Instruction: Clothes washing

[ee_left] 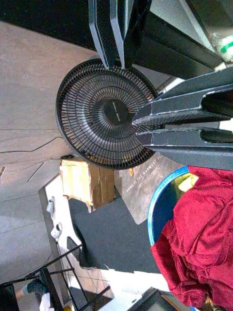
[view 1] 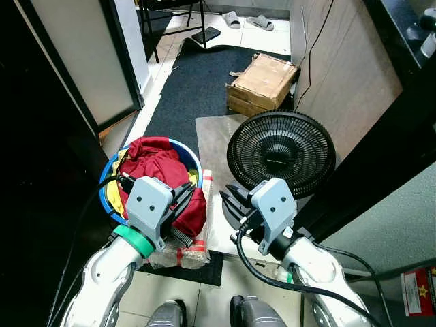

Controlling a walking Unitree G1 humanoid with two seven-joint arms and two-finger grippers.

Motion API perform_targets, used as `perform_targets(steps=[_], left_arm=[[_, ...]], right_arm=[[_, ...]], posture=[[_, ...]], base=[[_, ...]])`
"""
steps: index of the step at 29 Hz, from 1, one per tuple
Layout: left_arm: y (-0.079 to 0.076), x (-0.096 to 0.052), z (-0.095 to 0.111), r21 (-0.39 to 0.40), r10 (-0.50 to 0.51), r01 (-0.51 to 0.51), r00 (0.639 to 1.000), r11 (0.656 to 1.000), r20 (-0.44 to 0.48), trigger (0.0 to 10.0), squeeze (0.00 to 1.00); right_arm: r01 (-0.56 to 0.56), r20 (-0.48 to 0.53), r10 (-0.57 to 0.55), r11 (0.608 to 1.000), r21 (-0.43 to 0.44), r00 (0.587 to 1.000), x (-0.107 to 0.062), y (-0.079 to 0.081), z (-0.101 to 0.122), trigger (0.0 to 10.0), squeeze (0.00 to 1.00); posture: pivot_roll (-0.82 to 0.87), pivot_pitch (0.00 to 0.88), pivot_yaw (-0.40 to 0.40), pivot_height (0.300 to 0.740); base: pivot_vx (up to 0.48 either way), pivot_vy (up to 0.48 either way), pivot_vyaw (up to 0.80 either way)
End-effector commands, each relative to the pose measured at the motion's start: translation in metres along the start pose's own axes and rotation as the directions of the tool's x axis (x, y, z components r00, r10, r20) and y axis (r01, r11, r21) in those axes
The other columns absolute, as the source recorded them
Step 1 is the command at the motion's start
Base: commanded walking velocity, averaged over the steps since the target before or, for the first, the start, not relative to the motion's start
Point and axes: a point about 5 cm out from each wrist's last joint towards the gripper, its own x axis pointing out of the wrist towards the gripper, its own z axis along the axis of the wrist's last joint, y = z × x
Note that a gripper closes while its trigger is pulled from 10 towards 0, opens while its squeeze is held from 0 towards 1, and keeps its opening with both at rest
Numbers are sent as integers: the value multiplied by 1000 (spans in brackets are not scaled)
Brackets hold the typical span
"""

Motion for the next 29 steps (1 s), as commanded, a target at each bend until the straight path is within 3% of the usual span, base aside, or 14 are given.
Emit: perform_targets(steps=[1, 9, 29], left_arm=[[-1, -2, -5, -8, -6, 6, 1000, 1000, -24, 10000, 0], [-1, -2, -5, -9, -5, 5, 1000, 1000, -24, 10000, 0], [-1, -2, -4, -11, -2, 1, 1000, 1000, -22, 10000, 0]], right_arm=[[-5, -5, 6, 1000, 9, 1000, -2, 2, -2, 10000, 0], [-7, -2, 7, 1000, 12, 1000, -2, 2, -2, 10000, 0], [-5, 0, 5, 1000, 15, 1000, -2, 1, -1, 10000, 0]], posture=[[-41, 85, 43, 740], [-40, 89, 44, 740], [-41, 99, 44, 740]], base=[[0, 0, 0], [0, 0, 0], [-343, 0, 0]])
